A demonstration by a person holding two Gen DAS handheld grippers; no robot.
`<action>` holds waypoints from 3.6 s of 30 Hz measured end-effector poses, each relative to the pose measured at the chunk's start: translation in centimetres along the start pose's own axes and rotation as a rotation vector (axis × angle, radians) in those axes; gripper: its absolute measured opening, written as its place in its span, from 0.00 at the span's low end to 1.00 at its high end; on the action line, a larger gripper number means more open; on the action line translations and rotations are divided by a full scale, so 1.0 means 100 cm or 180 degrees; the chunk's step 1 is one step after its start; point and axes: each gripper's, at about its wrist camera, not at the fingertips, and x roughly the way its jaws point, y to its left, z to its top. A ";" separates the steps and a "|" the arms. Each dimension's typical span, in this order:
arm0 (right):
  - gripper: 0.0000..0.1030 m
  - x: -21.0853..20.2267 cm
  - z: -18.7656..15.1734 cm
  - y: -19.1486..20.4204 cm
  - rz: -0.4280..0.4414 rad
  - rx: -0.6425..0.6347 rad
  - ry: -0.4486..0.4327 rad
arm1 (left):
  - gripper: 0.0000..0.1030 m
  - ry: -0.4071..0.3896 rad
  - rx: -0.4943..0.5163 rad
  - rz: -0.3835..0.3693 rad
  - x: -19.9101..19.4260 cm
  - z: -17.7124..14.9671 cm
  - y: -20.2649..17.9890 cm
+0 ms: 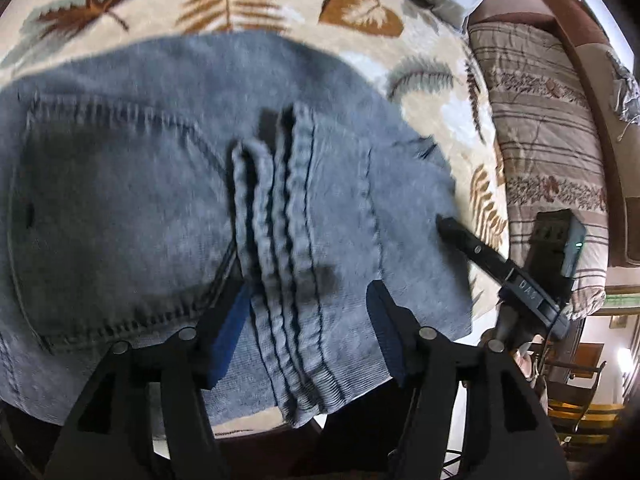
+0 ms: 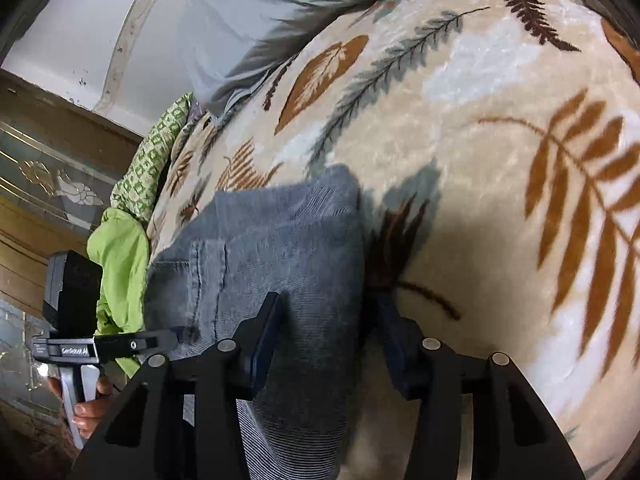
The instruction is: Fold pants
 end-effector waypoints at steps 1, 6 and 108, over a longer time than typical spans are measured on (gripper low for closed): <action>0.15 -0.003 -0.001 0.008 -0.0046 -0.0149 -0.0002 | 0.58 0.0003 -0.0006 0.0004 0.000 -0.004 0.000; 0.14 0.000 -0.006 0.020 -0.0529 -0.0580 0.0080 | 0.55 -0.0088 0.0205 0.0281 0.007 -0.016 -0.008; 0.75 0.183 -0.174 0.374 -0.0986 -0.3281 0.0560 | 0.76 -0.0555 -0.0516 -0.0104 -0.133 0.014 0.267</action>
